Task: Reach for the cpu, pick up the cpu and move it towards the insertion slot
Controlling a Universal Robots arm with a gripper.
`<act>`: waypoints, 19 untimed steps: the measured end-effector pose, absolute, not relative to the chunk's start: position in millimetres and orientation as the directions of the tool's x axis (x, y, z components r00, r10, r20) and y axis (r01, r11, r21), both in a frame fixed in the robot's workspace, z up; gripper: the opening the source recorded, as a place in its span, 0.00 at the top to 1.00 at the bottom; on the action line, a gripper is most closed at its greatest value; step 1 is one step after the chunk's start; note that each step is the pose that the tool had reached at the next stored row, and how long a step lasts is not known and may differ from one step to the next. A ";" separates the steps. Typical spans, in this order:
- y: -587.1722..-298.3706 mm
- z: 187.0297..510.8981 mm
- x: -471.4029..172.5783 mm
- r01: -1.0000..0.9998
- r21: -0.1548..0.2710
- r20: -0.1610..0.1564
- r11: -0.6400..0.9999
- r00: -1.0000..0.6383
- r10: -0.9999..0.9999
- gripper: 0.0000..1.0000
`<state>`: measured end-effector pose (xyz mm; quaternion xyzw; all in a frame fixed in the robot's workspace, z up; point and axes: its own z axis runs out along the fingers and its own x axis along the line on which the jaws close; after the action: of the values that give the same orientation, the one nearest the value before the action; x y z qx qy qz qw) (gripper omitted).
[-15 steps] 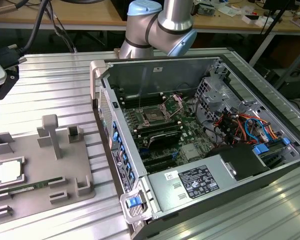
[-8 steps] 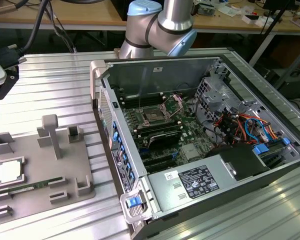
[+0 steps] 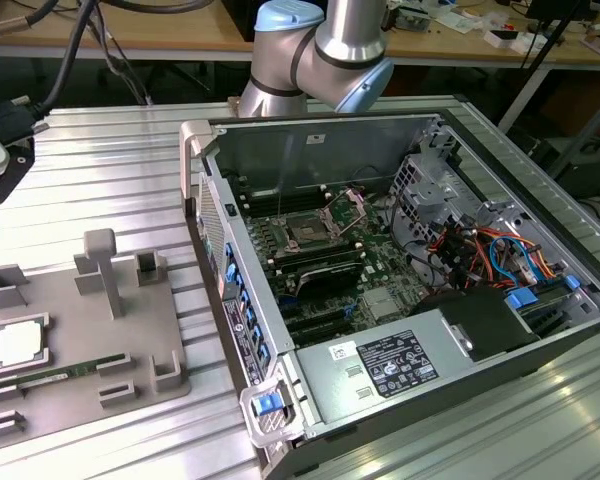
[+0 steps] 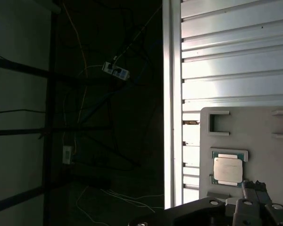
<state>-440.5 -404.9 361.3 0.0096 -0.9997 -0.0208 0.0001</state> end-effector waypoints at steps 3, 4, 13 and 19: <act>-405.1 355.9 -444.0 -0.019 0.043 -0.001 0.999 -1.000 -0.019 0.89; -405.1 355.2 -444.2 -0.019 0.043 -0.001 0.999 -1.000 -0.019 0.83; -405.0 354.1 -444.4 -0.019 0.044 -0.001 0.999 -1.000 -0.019 0.45; -405.0 352.2 -448.8 -0.019 0.044 -0.001 0.999 -1.000 -0.019 0.45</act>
<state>-448.8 -405.0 352.2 0.0096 -0.9997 -0.0222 -0.0004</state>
